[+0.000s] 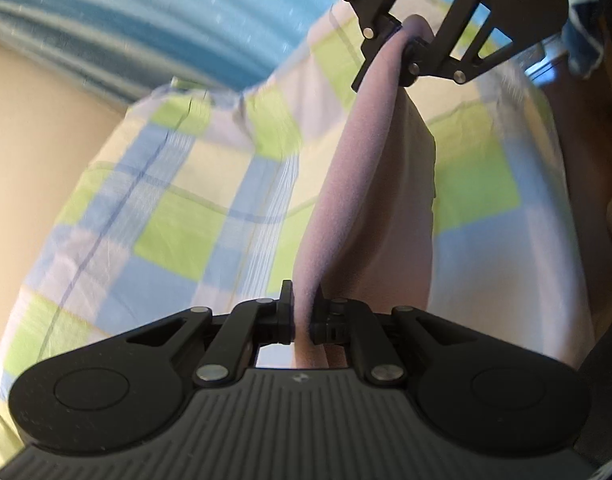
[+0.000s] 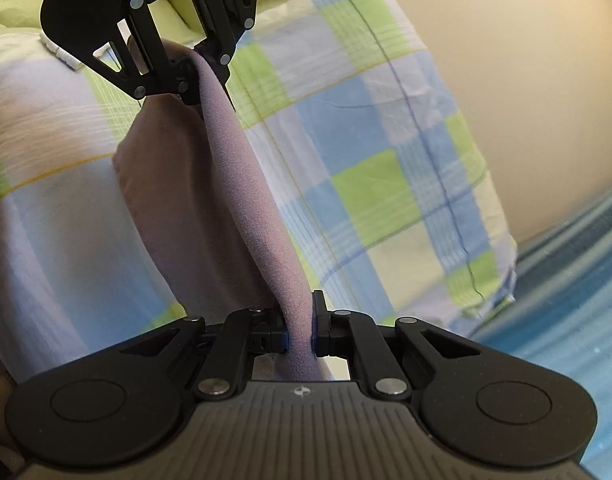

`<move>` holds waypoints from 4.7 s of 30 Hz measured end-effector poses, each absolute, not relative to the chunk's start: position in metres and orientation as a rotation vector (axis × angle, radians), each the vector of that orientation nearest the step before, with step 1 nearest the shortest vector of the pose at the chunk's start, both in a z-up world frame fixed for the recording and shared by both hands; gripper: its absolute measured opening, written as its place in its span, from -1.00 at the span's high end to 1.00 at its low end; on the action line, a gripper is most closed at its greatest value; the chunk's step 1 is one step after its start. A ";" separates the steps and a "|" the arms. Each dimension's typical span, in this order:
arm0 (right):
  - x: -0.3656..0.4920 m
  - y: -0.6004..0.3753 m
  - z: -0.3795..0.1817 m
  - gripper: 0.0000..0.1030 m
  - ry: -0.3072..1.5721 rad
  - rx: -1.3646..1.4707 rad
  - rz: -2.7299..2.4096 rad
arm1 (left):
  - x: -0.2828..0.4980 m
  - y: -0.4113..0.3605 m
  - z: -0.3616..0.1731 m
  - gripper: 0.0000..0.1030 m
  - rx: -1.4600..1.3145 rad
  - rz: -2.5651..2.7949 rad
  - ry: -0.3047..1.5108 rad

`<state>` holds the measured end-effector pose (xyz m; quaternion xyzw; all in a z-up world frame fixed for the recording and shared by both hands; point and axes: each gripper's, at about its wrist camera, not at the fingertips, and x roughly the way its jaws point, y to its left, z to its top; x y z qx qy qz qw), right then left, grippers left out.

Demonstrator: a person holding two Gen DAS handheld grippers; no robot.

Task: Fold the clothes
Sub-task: 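Lift the folded shirt with both grippers and carry it toward the chair, then lower the shirt onto the stack of folded clothes with both grippers, then open both grippers and release the shirt on top of the stack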

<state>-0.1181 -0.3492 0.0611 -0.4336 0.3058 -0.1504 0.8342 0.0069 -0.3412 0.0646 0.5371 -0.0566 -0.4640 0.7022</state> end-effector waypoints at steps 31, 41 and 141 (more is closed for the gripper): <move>-0.463 -0.344 0.105 0.87 0.938 -0.602 -1.057 | -0.298 -0.509 0.105 0.89 1.143 -1.749 -0.697; -0.604 -0.392 0.144 0.86 1.018 -0.567 -1.399 | -0.450 -0.624 0.134 0.88 0.991 -1.950 -0.930; -0.661 -0.317 -0.021 -0.33 0.348 0.643 -1.724 | -0.427 -0.623 -0.006 -0.33 0.753 -2.023 0.195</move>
